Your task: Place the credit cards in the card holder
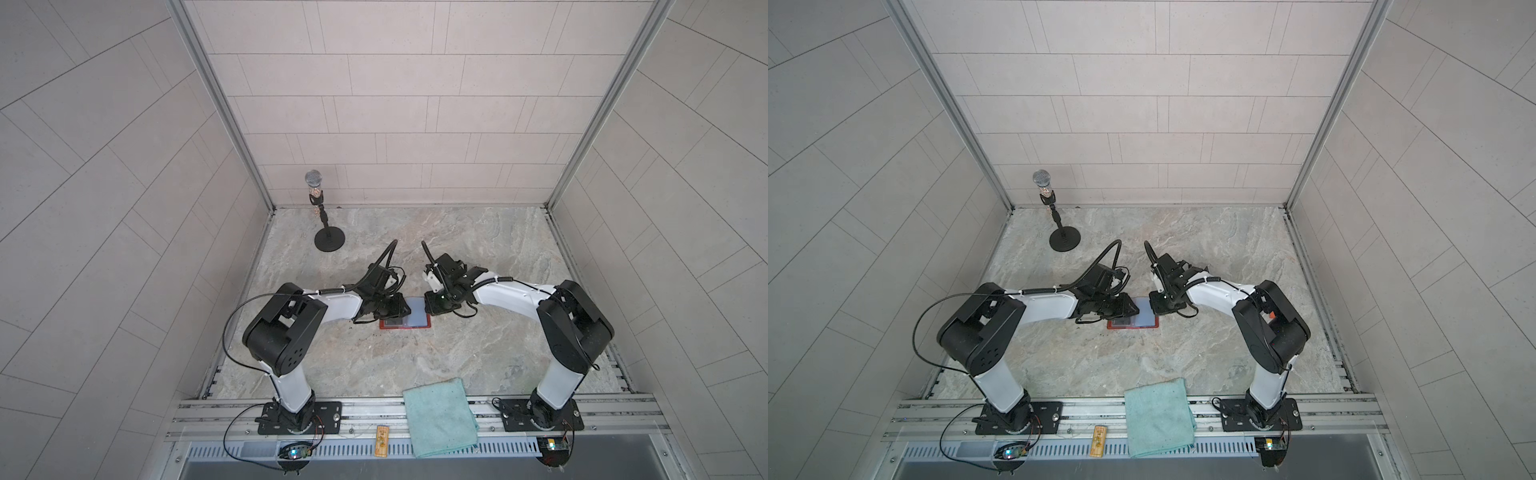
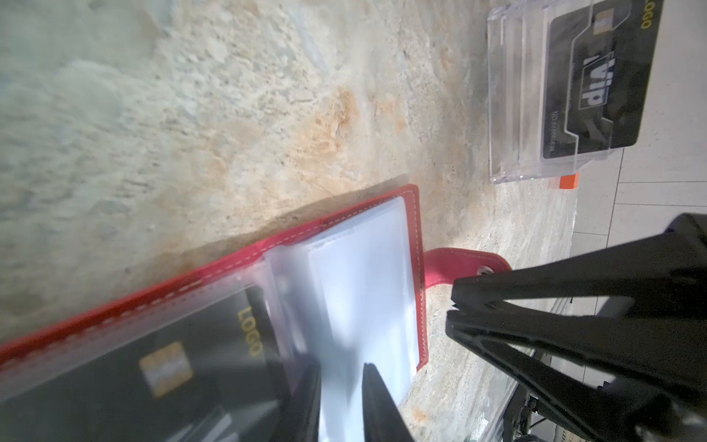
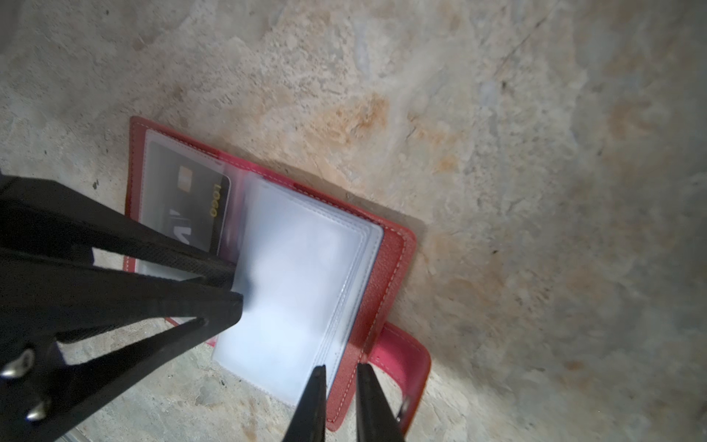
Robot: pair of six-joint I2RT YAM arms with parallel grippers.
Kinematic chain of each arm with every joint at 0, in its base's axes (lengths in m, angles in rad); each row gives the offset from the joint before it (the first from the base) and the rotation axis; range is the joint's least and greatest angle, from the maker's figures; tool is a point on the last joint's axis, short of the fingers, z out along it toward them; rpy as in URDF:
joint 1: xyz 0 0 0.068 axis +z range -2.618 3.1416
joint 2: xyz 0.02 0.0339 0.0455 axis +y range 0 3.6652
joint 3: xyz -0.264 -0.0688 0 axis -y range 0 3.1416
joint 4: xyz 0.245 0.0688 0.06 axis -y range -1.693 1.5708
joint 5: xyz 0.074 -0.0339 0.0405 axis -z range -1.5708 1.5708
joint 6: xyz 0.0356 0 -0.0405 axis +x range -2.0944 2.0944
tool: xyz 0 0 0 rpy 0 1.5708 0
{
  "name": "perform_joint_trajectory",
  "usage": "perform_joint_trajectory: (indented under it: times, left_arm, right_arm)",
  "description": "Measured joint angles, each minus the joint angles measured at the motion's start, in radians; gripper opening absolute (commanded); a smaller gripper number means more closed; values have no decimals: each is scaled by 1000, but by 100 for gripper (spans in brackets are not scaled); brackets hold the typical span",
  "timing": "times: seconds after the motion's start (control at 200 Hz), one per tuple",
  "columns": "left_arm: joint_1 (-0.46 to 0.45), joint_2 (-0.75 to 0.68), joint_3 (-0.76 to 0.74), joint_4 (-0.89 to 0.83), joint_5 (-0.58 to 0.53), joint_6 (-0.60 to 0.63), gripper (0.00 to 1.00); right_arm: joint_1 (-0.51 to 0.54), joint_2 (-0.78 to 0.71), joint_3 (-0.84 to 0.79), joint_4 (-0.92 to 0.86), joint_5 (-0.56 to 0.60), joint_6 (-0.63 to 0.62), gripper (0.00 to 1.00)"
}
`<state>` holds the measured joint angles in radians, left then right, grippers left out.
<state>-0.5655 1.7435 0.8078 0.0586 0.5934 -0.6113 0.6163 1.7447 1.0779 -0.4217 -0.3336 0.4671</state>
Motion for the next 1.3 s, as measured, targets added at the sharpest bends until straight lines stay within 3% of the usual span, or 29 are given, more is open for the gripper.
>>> perform_joint_trajectory:
  times: [0.43, 0.806, 1.016, 1.301]
  left_arm:
    - [0, 17, 2, 29, 37, -10, 26]
    - [-4, 26, 5, 41, 50, -17, 24]
    - [-5, 29, 6, 44, 54, -25, 15]
    - [-6, 29, 6, 40, 34, -24, 12]
  right_arm:
    - [0, 48, -12, 22, -13, 0, 0]
    - [-2, 49, -18, 36, -22, 0, 0]
    - [-2, 49, -20, 40, -22, 0, 0]
    - [-2, 49, -22, 41, -17, 0, 0]
